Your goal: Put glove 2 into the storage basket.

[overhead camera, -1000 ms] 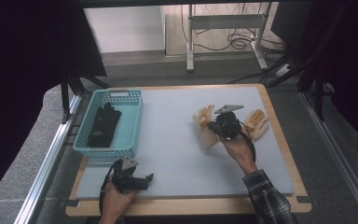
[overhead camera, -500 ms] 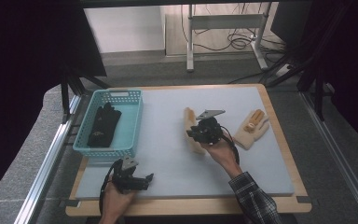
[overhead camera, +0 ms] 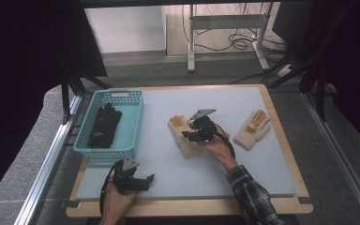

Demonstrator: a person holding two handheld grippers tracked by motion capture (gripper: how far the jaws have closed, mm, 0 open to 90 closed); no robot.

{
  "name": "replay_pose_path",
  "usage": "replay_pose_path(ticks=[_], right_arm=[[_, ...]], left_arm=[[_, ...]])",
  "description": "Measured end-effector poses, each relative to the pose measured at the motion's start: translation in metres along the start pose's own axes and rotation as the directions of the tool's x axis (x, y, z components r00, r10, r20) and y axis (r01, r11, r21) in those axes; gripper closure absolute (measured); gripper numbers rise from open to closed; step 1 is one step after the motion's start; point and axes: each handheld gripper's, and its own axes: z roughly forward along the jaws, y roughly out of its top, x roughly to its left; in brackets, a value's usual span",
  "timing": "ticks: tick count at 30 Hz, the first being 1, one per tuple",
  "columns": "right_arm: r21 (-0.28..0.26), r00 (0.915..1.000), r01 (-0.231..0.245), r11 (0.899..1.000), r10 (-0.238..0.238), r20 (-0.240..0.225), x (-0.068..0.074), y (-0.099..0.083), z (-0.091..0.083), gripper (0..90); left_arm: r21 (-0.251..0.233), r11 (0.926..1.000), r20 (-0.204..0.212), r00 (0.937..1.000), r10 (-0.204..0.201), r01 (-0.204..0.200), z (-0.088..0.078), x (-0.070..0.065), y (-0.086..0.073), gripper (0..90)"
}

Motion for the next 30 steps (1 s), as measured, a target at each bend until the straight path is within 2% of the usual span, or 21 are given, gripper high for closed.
replay_pose_path(ticks=[1, 2, 3, 4, 5, 6, 8, 11, 14, 16, 18, 22, 24, 25, 26, 28, 30], right_arm=[[0.000, 1.0000, 0.000, 1.000, 0.000, 0.000, 0.000, 0.000, 0.000, 43.2], [0.011, 0.9999, 0.007, 1.000, -0.007, -0.015, 0.001, 0.001, 0.007, 39.4], [0.031, 0.9994, 0.022, 0.999, -0.021, -0.026, 0.003, 0.002, 0.013, 37.0], [0.061, 0.9978, 0.061, 0.996, -0.060, -0.027, 0.006, 0.001, 0.025, 35.6], [0.061, 0.9978, 0.061, 0.996, -0.060, -0.027, 0.006, 0.001, 0.025, 35.6], [0.073, 0.9970, 0.073, 0.995, -0.071, -0.030, 0.007, 0.000, 0.031, 37.7], [0.092, 0.9973, 0.065, 0.994, -0.062, -0.039, 0.010, -0.002, 0.035, 46.2], [0.103, 0.9995, 0.031, 0.994, -0.030, -0.011, 0.016, -0.001, 0.033, 54.3], [0.093, 0.9987, 0.026, 0.995, -0.030, 0.041, 0.022, 0.001, 0.025, 60.6], [0.053, 0.9975, -0.012, 0.998, 0.009, 0.070, 0.022, 0.001, 0.015, 66.9], [0.010, 0.9906, -0.085, 0.996, 0.083, 0.108, 0.021, 0.002, -0.002, 67.8], [-0.024, 0.9764, -0.126, 0.992, 0.128, 0.174, 0.023, -0.002, -0.022, 72.1], [-0.046, 0.9709, -0.169, 0.985, 0.174, 0.164, 0.022, -0.007, -0.025, 69.7], [-0.046, 0.9711, -0.185, 0.982, 0.190, 0.145, 0.020, -0.013, -0.023, 57.6], [-0.046, 0.9711, -0.185, 0.982, 0.190, 0.145, 0.020, -0.013, -0.023, 57.6], [-0.044, 0.9733, -0.182, 0.982, 0.186, 0.134, 0.016, -0.017, -0.022, 51.3], [-0.048, 0.9736, -0.183, 0.982, 0.188, 0.130, 0.012, -0.018, -0.025, 50.9]], left_arm=[[0.002, 1.0000, -0.001, 1.0000, 0.002, -0.002, 0.000, 0.000, 0.000, 3.2], [0.003, 1.0000, 0.000, 1.0000, 0.003, -0.003, 0.000, 0.000, 0.000, 3.2], [0.002, 1.0000, -0.001, 1.0000, 0.002, -0.002, 0.000, 0.000, 0.000, 3.2], [0.001, 1.0000, -0.001, 1.0000, 0.002, -0.002, 0.000, 0.000, 0.000, 3.2], [0.001, 1.0000, -0.001, 1.0000, 0.002, -0.002, 0.000, 0.000, 0.000, 3.2], [0.001, 1.0000, -0.001, 1.0000, 0.002, -0.002, 0.000, 0.000, 0.000, 3.2], [0.001, 1.0000, -0.001, 1.0000, 0.001, -0.001, 0.000, 0.000, 0.000, 3.2], [0.001, 1.0000, -0.001, 1.0000, 0.001, -0.001, 0.000, 0.000, 0.000, 3.2], [0.003, 1.0000, -0.002, 1.0000, 0.004, -0.004, 0.000, 0.000, 0.000, 3.2], [0.002, 1.0000, -0.001, 1.0000, 0.001, -0.001, 0.000, 0.000, 0.000, 3.2], [0.002, 1.0000, -0.002, 1.0000, 0.002, -0.002, 0.000, 0.000, 0.000, 3.2], [0.001, 1.0000, -0.003, 1.0000, -0.001, 0.001, 0.000, 0.000, 0.000, 3.2], [0.000, 1.0000, -0.002, 1.0000, -0.002, 0.002, 0.000, 0.000, 0.000, 3.2], [0.000, 1.0000, -0.003, 1.0000, -0.002, 0.002, 0.000, 0.000, 0.000, 3.2], [0.000, 1.0000, -0.002, 1.0000, -0.002, 0.002, 0.000, 0.000, 0.000, 3.2], [0.000, 1.0000, -0.003, 1.0000, -0.002, 0.002, 0.000, 0.000, 0.000, 3.2], [0.000, 1.0000, -0.002, 1.0000, -0.002, 0.002, 0.000, 0.000, 0.000, 3.2]])
